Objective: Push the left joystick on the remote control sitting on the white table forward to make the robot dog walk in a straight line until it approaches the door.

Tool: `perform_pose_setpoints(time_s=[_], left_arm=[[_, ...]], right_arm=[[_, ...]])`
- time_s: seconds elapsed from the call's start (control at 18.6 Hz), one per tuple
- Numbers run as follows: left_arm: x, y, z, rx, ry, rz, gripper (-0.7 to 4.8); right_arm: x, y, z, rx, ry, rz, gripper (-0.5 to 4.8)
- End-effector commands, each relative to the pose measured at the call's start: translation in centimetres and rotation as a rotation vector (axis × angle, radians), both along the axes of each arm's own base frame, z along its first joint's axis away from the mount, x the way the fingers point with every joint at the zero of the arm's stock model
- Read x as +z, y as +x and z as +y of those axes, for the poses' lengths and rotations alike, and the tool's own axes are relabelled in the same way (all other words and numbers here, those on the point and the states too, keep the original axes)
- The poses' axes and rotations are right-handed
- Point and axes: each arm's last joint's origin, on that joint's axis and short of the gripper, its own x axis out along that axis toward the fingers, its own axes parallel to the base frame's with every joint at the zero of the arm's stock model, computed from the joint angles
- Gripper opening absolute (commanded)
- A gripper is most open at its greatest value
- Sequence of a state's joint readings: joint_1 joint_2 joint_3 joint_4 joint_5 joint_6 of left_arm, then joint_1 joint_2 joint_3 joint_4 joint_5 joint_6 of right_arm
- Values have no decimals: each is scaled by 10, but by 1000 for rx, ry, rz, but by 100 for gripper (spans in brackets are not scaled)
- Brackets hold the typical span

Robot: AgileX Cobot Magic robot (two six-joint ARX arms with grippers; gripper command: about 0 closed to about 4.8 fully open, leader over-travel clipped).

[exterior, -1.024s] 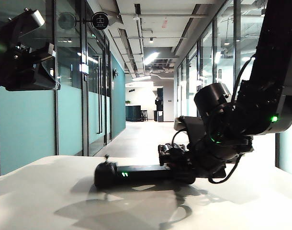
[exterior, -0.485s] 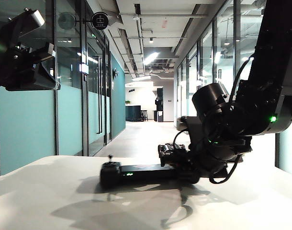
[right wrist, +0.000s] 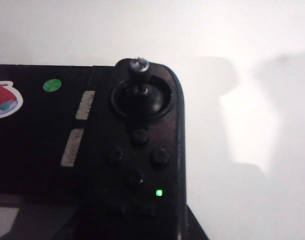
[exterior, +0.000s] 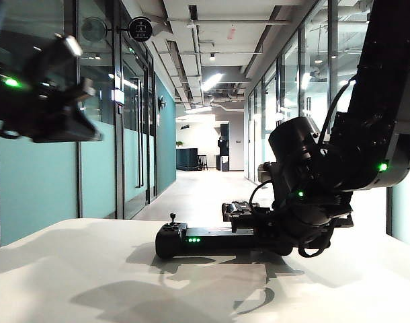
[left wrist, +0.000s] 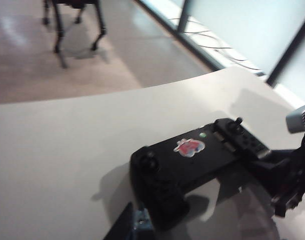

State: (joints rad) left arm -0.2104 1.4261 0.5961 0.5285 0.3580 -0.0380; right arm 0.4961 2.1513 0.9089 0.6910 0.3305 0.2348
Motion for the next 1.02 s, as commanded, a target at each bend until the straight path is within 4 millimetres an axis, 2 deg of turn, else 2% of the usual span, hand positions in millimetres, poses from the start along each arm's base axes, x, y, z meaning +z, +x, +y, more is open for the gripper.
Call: perform_pose_setpoints(time_s=[0.05,0.54,1.02], left_arm=[[-2,21,-7,-73,-17,9,-6],[-33,82,-23,-223,-5,62,-6],[-69,115,-39,-312,20,138,-6]], right_arm=[[6,-1,6,-20,-3,-45,144],[7,-2,8,-15,4,-50,144],[7,-2,9,-15,7,-55,144]])
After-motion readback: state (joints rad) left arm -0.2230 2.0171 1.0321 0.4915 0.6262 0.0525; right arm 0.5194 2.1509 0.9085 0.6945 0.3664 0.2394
